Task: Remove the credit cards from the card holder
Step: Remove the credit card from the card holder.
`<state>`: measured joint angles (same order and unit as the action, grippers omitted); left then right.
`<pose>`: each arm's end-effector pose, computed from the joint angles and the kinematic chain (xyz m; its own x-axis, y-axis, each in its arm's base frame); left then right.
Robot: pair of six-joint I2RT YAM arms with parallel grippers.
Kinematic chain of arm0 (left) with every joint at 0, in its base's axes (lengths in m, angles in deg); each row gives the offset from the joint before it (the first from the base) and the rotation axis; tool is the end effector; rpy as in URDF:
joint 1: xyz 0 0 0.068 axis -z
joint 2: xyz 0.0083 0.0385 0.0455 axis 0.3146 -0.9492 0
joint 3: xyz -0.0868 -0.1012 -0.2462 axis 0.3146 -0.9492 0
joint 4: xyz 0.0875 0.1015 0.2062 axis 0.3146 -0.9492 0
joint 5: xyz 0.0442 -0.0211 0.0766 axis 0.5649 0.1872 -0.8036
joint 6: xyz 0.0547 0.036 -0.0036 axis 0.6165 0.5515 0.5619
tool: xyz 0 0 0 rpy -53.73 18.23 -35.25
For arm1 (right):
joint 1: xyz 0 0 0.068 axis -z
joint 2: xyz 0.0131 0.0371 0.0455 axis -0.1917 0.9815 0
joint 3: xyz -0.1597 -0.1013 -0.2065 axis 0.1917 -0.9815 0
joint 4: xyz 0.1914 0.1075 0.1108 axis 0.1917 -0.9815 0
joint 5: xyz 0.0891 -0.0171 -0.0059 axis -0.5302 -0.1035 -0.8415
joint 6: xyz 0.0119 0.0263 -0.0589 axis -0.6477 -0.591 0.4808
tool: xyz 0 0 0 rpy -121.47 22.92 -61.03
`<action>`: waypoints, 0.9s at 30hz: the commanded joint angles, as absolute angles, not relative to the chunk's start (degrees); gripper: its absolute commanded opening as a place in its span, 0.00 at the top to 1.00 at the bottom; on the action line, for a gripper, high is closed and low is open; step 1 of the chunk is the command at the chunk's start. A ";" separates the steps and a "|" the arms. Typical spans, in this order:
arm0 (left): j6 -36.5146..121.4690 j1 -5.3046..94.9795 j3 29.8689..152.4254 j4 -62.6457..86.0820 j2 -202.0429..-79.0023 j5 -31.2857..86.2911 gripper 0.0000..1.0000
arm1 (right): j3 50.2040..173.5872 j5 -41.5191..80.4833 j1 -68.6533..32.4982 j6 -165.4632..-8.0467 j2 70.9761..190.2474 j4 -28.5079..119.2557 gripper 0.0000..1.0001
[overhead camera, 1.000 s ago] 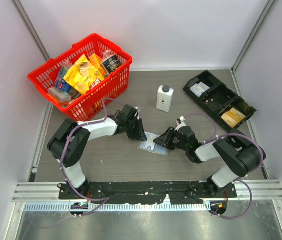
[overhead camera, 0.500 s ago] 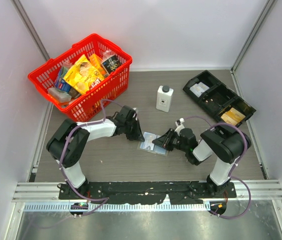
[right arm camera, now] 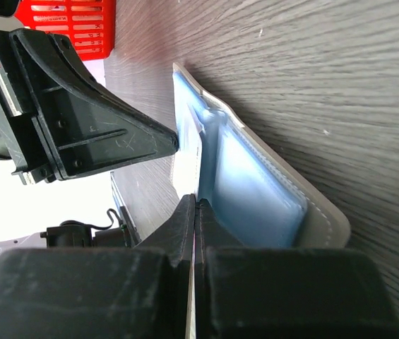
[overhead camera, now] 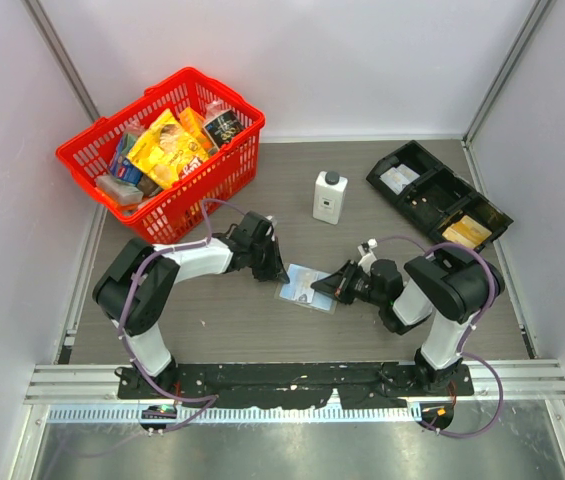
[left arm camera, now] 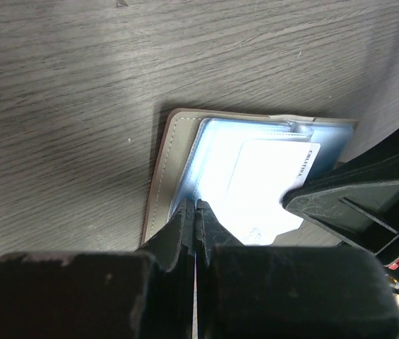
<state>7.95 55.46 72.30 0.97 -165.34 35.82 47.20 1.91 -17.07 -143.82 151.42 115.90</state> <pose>0.2605 -0.2156 0.1531 -0.9654 -0.1356 -0.2227 0.0164 0.8209 -0.5708 0.2054 0.1348 0.1065 -0.8370 0.4737 -0.2738 -0.0582 0.4206 0.9054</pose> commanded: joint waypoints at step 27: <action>6.95 60.17 73.65 0.31 -166.80 33.48 0.94 | 48.22 -3.82 -15.23 -142.08 150.87 114.89 0.99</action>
<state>6.20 60.31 72.65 2.28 -165.63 36.63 47.53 -3.47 -15.39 -143.47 151.57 114.63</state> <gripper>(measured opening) 0.098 0.025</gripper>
